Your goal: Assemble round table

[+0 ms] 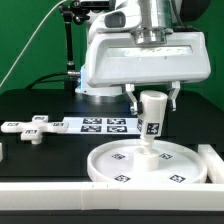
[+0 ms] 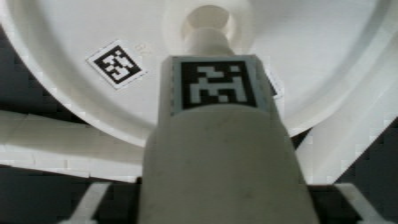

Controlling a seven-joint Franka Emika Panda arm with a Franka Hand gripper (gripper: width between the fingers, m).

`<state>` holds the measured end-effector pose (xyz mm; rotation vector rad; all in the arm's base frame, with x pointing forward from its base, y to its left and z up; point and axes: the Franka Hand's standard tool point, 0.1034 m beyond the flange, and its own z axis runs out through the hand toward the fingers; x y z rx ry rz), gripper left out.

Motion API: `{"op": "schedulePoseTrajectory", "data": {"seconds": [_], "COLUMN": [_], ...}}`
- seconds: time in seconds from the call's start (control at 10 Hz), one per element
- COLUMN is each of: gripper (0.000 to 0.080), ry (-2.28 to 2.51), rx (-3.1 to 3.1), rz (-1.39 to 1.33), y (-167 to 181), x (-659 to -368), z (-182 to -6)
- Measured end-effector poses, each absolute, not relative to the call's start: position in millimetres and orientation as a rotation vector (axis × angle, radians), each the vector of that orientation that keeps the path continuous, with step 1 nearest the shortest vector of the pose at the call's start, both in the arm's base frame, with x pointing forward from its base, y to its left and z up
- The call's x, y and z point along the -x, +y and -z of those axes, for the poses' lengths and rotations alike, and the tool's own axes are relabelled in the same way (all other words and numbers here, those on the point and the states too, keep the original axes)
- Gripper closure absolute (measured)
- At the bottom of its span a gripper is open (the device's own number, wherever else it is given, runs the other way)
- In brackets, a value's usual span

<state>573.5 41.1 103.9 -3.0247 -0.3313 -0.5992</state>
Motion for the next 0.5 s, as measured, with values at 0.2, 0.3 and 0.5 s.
{"op": "schedulePoseTrajectory", "data": {"seconds": [0.2,0.3,0.5], "gripper": [0.0390,0.0390,0.0390], "ry": [-0.331,-0.326,-0.328], "rx": [3.025,3.028,3.030], "rz": [0.598,0.605,0.622], "y": [41,41,41], "x": [-573,-567,-565], "z": [-103.3,-98.2,-93.2]}}
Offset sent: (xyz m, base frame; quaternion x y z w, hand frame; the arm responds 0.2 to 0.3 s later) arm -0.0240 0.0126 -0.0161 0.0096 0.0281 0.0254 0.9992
